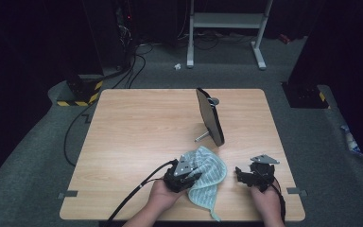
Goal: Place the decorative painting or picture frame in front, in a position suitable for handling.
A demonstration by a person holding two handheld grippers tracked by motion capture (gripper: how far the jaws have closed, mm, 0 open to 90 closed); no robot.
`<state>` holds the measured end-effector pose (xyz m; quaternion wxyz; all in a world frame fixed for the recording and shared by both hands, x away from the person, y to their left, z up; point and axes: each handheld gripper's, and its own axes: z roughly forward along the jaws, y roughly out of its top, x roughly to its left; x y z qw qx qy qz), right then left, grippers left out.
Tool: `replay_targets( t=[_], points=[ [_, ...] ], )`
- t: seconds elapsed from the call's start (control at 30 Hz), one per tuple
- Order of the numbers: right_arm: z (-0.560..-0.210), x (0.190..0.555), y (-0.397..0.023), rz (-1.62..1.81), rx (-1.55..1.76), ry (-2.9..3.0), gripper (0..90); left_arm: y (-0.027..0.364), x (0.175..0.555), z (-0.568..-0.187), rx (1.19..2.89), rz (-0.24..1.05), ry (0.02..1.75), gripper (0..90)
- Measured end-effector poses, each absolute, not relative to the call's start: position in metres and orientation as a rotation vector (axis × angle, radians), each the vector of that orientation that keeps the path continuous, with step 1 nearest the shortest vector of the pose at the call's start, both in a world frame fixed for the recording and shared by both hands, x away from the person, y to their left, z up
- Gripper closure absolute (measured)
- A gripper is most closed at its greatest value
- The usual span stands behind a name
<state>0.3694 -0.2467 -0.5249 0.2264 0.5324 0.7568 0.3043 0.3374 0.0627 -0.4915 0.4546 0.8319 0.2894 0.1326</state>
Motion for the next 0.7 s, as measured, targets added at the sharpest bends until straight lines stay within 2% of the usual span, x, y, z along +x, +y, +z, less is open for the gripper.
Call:
replay_targets(
  t=[0.3,0.7],
  points=[
    [-0.525,0.369,-0.247,0.839,1.467,2.086,9.8,0.087,0.336,-0.48,1.996,0.382,0.748,76.0],
    [-0.525,0.369,-0.247,0.839,1.468,2.086,9.8,0.142,0.335,-0.474,1.905,0.447,0.822,76.0]
  ],
)
